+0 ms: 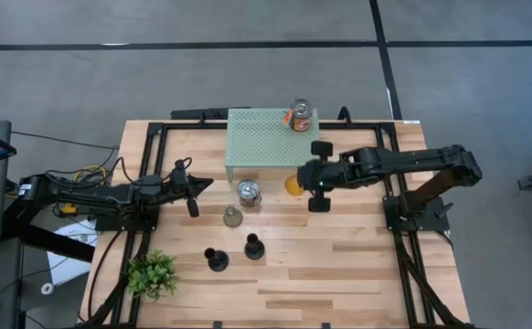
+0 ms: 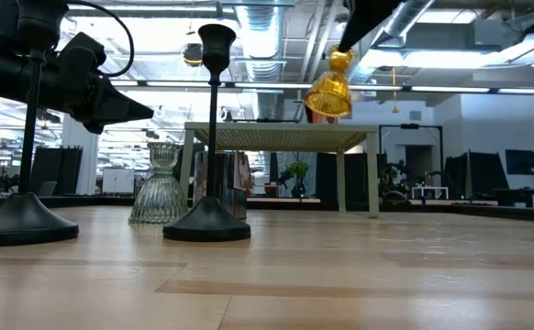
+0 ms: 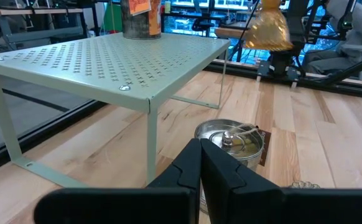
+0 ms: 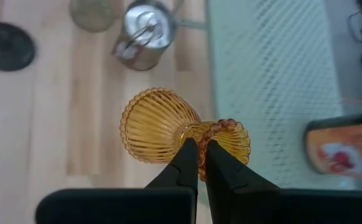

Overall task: Pick & Place candle stick holders
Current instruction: Put the yellow glass holder on the shelf

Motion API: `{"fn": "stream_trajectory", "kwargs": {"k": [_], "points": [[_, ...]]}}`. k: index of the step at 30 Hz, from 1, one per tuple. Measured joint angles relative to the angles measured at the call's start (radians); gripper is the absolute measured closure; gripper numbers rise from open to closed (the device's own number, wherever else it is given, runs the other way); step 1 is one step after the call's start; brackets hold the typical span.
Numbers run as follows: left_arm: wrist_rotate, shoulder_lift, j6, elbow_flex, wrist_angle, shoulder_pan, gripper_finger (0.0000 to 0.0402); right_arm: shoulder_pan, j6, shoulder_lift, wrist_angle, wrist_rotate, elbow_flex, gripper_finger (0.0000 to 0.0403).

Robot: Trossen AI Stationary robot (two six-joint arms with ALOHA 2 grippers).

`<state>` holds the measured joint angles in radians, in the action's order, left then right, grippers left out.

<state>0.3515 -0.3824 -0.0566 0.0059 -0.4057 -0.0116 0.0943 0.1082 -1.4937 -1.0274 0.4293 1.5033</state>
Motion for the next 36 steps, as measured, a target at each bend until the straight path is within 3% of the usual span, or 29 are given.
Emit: {"fn": "stream_trajectory", "kwargs": {"k": [12, 22, 36], "points": [[0.000, 0.000, 0.000, 0.000, -0.002, 0.000, 0.0394, -0.129, 0.233, -0.013, 0.089, -0.009, 0.088, 0.0403], [0.000, 0.000, 0.000, 0.000, -0.005, 0.000, 0.0394, -0.208, 0.389, -0.225, 0.076, -0.011, 0.256, 0.0403], [0.000, 0.000, 0.000, 0.000, -0.006, 0.000, 0.0394, -0.322, 0.504, -0.395, 0.041, -0.008, 0.499, 0.0403]]}}
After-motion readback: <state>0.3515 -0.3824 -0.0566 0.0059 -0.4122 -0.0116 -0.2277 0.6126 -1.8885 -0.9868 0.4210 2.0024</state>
